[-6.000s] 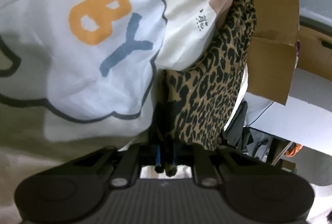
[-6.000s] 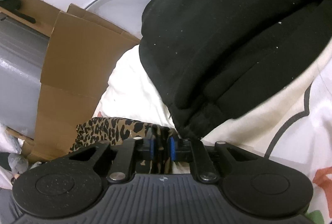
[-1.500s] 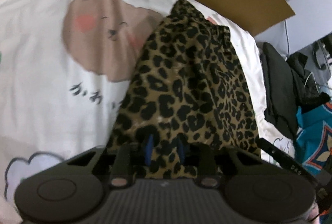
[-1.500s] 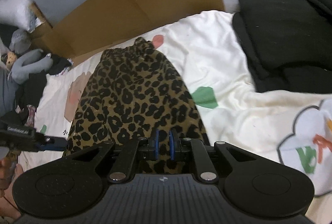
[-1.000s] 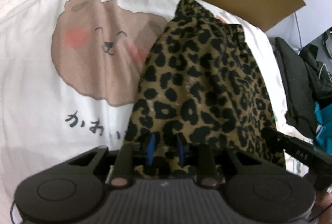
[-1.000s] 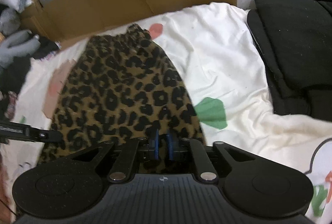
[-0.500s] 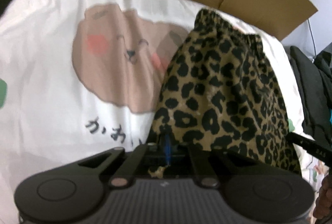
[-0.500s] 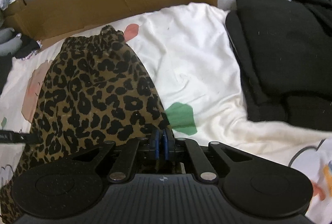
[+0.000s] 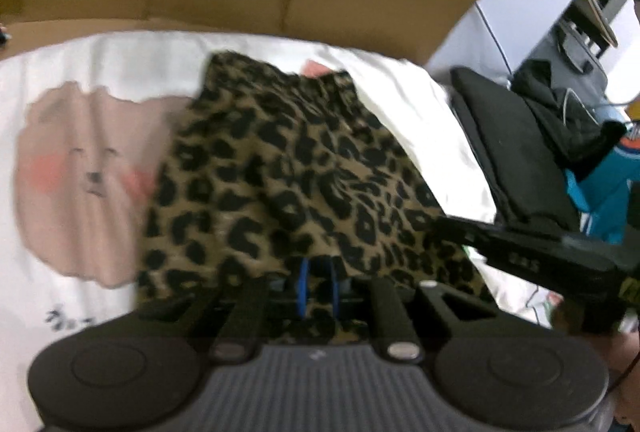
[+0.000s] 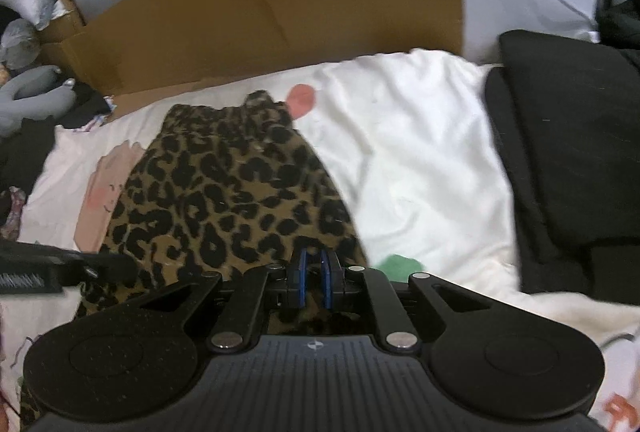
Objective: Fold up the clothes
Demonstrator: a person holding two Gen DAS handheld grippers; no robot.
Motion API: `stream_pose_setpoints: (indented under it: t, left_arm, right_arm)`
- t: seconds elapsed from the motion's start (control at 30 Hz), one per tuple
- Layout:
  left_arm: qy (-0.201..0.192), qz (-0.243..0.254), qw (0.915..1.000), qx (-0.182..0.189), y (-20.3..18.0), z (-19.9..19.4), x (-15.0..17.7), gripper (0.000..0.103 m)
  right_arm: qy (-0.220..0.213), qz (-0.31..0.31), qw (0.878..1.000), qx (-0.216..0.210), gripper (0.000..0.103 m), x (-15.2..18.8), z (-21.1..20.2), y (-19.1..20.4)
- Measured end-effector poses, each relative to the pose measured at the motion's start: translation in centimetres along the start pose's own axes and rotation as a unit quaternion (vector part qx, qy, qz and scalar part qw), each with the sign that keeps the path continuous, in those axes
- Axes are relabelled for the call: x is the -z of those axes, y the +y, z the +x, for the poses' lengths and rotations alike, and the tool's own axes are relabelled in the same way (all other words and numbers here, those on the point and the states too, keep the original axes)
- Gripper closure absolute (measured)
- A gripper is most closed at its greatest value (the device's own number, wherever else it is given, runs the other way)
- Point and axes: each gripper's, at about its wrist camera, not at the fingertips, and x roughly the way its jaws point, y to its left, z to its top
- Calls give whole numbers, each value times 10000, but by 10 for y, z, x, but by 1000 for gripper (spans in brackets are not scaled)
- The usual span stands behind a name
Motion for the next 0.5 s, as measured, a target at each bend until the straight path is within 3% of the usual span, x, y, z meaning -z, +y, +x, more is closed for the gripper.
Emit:
stream_pose_setpoints:
  t: [0.23,0.37,0.5]
  left_arm:
    - [99,211,9996,-137,2,32,-13,92]
    - [169,-150,9992,-317,13,39,-30,94]
    - [-158,-227,9994,-214,5,19,-47,92]
  right_arm:
    - [206,-45,9993,295,91,-4,23,-1]
    - [237,139,9989,381,92,-3,22,-10]
    - [223,147,9985,471,92,-2,19,-10]
